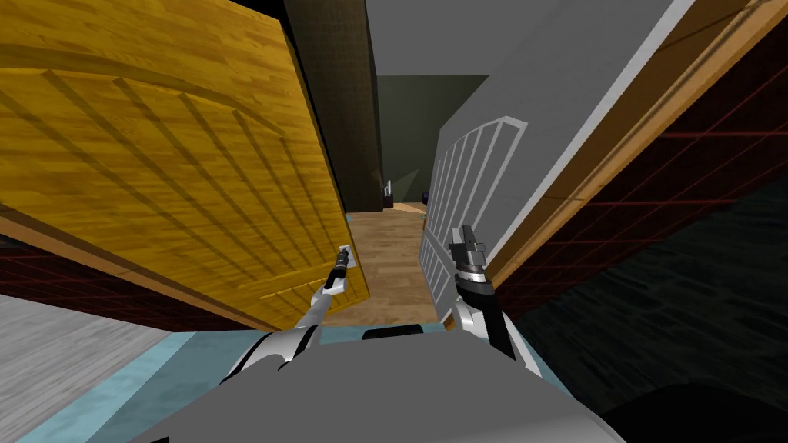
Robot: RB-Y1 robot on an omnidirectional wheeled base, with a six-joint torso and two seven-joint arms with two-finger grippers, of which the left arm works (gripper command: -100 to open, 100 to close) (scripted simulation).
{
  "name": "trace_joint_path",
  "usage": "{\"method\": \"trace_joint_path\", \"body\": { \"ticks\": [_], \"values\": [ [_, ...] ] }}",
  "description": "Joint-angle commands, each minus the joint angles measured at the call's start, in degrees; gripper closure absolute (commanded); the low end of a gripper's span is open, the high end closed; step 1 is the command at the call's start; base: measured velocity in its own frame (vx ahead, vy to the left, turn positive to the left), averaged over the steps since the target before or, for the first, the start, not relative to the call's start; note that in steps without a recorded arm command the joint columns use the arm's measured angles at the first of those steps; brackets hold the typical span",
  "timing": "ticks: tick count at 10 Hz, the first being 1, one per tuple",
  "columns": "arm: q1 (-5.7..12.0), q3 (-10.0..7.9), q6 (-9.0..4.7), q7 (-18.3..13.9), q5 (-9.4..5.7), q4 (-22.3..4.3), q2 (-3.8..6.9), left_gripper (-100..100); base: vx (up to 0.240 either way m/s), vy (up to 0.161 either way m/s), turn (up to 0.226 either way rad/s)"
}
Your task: Push the door open
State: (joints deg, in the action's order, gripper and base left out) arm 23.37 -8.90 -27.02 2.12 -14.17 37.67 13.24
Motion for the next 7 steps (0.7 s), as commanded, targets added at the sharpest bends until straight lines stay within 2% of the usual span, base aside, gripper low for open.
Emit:
{"method": "trace_joint_path", "body": {
  "ticks": [1, 3, 7],
  "values": [
    [-0.20, -1.50, -0.13, 0.31, -0.43, -0.01, 1.12, 100, 0.179, -0.097, 0.064],
    [-0.24, -2.13, -0.18, 0.51, -0.60, -0.18, 1.36, 100, 0.153, -0.063, 0.058],
    [-0.44, -4.76, -0.38, 1.31, -1.32, -0.87, 2.34, 100, 0.176, -0.078, 0.056]
  ]
}}
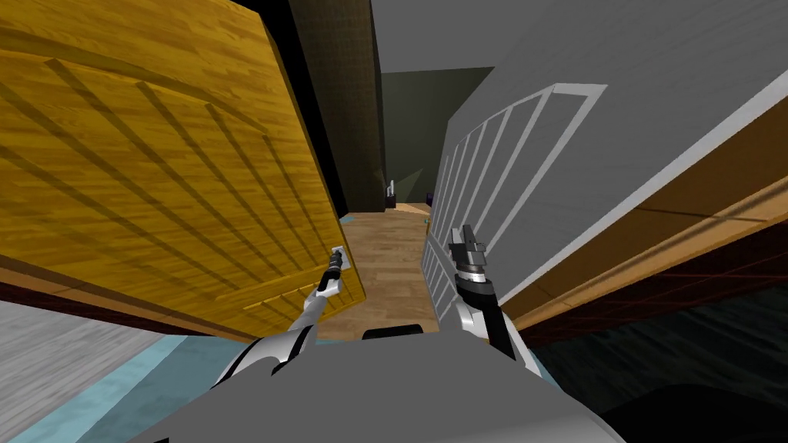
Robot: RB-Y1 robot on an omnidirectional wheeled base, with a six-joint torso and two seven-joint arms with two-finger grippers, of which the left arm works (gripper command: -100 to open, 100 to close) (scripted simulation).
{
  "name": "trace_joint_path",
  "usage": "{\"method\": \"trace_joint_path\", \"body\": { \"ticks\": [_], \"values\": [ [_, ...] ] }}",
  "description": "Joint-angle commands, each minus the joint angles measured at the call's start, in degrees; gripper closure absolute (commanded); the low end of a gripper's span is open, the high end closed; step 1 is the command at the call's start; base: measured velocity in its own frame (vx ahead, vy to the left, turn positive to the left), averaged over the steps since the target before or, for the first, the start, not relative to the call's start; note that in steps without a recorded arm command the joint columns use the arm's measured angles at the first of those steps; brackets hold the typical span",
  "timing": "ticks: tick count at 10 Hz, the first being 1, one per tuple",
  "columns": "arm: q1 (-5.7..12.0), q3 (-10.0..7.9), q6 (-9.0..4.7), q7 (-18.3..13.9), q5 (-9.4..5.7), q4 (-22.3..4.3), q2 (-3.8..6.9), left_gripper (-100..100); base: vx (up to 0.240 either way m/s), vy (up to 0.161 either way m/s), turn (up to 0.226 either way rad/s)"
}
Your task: Push the door open
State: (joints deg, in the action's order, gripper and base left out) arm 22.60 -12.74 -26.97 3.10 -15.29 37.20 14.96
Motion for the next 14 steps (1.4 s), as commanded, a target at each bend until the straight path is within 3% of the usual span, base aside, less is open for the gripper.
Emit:
{"method": "trace_joint_path", "body": {
  "ticks": [1, 6, 7, 8, 13, 14],
  "values": [
    [0.29, -1.44, -0.47, 0.50, -0.35, -0.54, 0.81, 100, 0.214, -0.087, 0.077],
    [0.09, -4.06, -0.68, 1.31, -1.08, -1.24, 1.79, 100, 0.190, -0.083, 0.061],
    [-0.65, -3.71, -0.01, 1.34, -0.97, 0.09, 1.34, 100, 0.080, -0.035, 0.032],
    [-0.66, -4.48, 0.01, 1.81, -1.22, 0.21, 1.45, 100, 0.110, 0.013, 0.054],
    [-0.53, -6.37, -0.20, 3.19, -1.78, -0.19, 1.42, 100, 0.188, -0.015, 0.072],
    [-0.45, -7.53, -0.33, 4.02, -2.12, -0.42, 1.40, 100, 0.177, -0.007, 0.065]
  ]
}}
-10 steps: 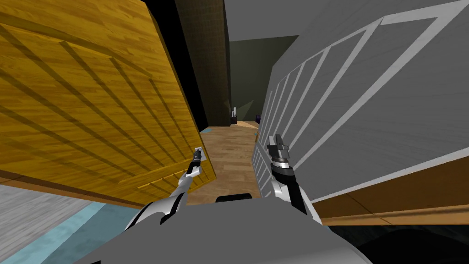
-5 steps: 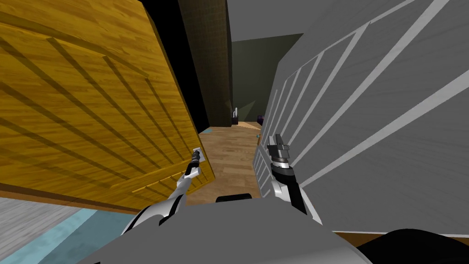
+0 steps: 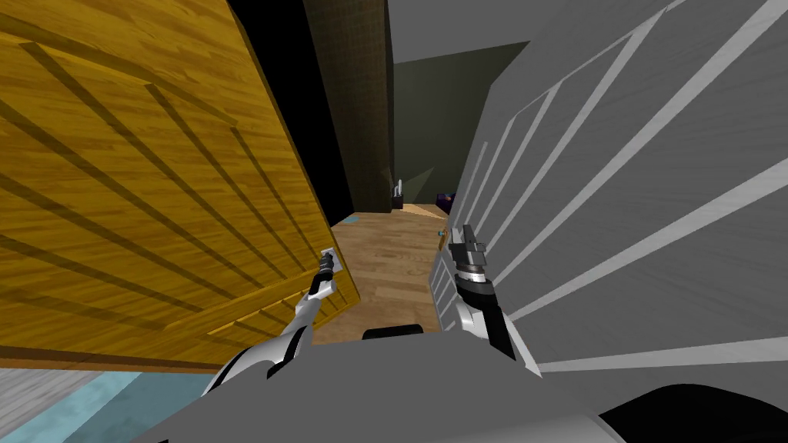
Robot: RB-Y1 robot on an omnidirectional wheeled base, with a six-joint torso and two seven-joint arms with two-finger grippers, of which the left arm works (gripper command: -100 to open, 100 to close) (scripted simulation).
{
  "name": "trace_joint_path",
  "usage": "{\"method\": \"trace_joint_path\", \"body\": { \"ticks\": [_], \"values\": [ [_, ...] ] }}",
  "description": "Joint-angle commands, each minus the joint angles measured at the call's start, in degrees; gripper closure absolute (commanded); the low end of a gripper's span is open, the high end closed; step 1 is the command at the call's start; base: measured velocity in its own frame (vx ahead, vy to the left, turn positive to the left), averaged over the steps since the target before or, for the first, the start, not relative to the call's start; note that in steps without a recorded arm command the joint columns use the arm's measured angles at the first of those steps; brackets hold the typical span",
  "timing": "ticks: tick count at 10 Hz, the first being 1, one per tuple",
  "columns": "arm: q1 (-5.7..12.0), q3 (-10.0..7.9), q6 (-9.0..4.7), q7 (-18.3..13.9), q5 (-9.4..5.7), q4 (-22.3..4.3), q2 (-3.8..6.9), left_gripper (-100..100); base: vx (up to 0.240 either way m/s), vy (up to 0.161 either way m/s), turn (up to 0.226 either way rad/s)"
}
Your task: Push the door open
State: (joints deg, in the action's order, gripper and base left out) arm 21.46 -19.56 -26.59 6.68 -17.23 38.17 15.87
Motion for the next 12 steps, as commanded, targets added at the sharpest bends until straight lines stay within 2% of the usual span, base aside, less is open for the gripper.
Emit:
{"method": "trace_joint_path", "body": {
  "ticks": [1, 7, 8, 12],
  "values": [
    [0.71, -1.00, -0.75, 0.65, -0.26, -1.45, 0.49, 100, 0.207, -0.016, 0.103],
    [0.91, -3.86, -1.06, 2.73, -1.11, -2.04, 0.45, 100, 0.175, -0.043, 0.085],
    [1.02, -3.34, -1.09, 2.33, -0.98, -2.69, 0.36, 100, 0.078, -0.016, 0.032],
    [0.64, -5.69, -1.45, 3.37, -1.99, -2.97, 1.31, 100, 0.178, -0.008, 0.039]
  ]
}}
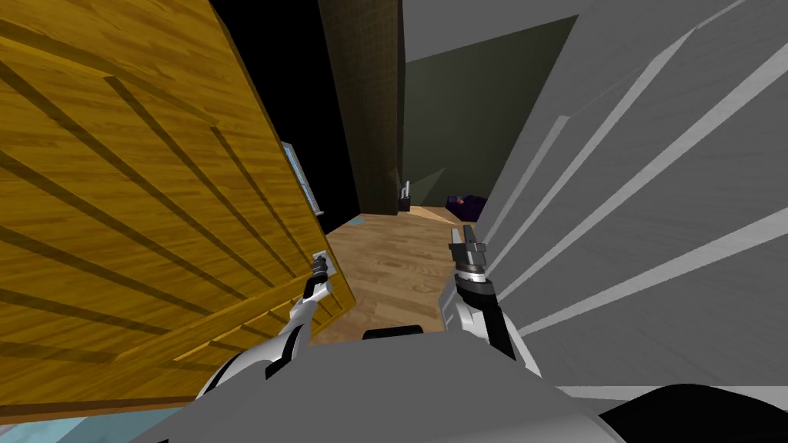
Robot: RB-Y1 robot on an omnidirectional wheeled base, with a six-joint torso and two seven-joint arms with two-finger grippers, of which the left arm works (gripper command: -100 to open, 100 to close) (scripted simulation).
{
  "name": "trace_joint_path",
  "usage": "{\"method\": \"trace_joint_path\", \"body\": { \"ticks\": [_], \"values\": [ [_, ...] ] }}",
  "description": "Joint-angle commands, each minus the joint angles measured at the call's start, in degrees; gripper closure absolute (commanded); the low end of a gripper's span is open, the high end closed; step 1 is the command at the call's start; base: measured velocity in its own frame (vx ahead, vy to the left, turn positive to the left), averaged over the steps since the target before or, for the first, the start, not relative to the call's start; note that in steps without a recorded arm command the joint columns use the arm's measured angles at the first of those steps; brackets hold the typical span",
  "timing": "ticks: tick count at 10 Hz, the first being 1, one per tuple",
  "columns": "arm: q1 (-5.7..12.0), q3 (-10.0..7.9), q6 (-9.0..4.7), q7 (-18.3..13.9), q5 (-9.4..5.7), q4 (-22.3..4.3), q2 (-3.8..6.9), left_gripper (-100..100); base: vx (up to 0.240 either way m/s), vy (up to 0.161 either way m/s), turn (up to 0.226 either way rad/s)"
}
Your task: Push the door open
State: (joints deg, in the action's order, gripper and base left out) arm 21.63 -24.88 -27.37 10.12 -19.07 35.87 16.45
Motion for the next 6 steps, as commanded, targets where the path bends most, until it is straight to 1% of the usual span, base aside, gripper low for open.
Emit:
{"method": "trace_joint_path", "body": {
  "ticks": [1, 2, 4, 6],
  "values": [
    [0.35, -0.98, -0.75, 0.22, -0.41, -0.77, 0.97, 100, 0.223, -0.025, 0.058],
    [0.17, -1.94, -0.87, 0.66, -0.82, -0.93, 1.33, 100, 0.240, -0.024, 0.069],
    [-0.06, -3.21, -1.03, 1.25, -1.37, -1.15, 1.82, 100, 0.215, -0.005, 0.047],
    [-0.27, -4.34, -1.18, 1.78, -1.86, -1.33, 2.25, 100, 0.202, -0.026, 0.058]
  ]
}}
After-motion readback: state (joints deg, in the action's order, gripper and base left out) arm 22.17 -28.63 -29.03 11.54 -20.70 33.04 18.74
